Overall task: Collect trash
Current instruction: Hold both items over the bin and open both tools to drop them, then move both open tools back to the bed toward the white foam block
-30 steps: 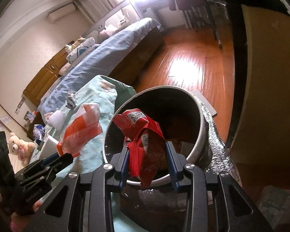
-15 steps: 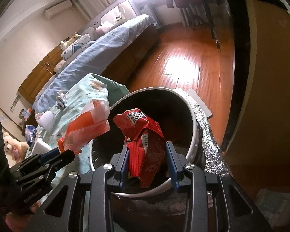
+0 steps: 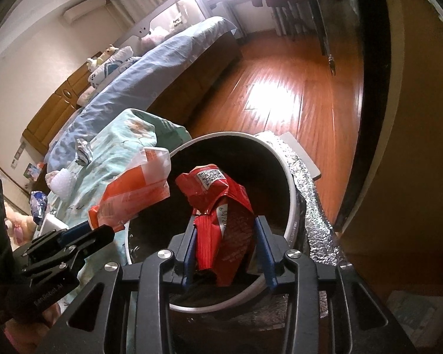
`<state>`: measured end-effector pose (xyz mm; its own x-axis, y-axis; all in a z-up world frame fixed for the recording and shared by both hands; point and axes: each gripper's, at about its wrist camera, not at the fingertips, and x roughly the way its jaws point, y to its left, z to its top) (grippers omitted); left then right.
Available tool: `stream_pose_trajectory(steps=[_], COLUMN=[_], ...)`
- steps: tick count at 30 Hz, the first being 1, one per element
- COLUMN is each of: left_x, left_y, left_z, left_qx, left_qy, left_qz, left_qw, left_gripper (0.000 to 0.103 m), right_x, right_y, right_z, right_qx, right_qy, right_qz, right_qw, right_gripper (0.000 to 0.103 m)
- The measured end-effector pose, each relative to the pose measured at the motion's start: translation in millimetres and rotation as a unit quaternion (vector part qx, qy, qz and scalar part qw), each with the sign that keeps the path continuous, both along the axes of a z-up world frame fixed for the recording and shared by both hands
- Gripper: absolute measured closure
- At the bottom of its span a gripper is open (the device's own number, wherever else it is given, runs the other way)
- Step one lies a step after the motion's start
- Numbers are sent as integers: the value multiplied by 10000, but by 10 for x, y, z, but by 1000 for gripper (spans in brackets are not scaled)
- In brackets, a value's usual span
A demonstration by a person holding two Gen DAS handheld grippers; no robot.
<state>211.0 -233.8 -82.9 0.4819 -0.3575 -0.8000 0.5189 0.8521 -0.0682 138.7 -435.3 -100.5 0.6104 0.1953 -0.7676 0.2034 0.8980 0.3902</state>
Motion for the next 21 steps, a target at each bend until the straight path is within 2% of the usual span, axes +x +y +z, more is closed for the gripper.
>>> stream_pose_trajectory(steps=[2,5,6,8,10,12,16,21], left_x=[-3,-13,-25,-44,-71,-100,-171,-275], left_y=[-11,-5,12,43,90,152,334,607], left_z=[-4,0,5,17,36,56,104,158], left_qx=[27,30,22,18,-23,-60,-206,-375], left_qy=[4,-25,-41,-61,-72,-89,-115,-151], left_qz=[-9,10,26,76,107,163,325,567], left_qw=[10000,10000,10000,10000,9999,9998,9992,9976], left_gripper=[66,54,50,48,48,47,47,46], right_x=[-5,-8,-19,-24,-50,-62,-89,-108], right_y=[-13,-13,-10,1,33,59,145,309], right_z=[-5,-1,6,16,48,65,110,182], right_qx=[47,73,103,102,58,67,109,145], right_qy=[13,21,11,-7,-40,-77,-140,-243], right_qz=[-10,-21,-22,-26,-15,2,40,137], right_qw=[10000,10000,9999,9999,10000,9999,9998,9995], right_gripper=[58,54,50,44,44,38,36,28])
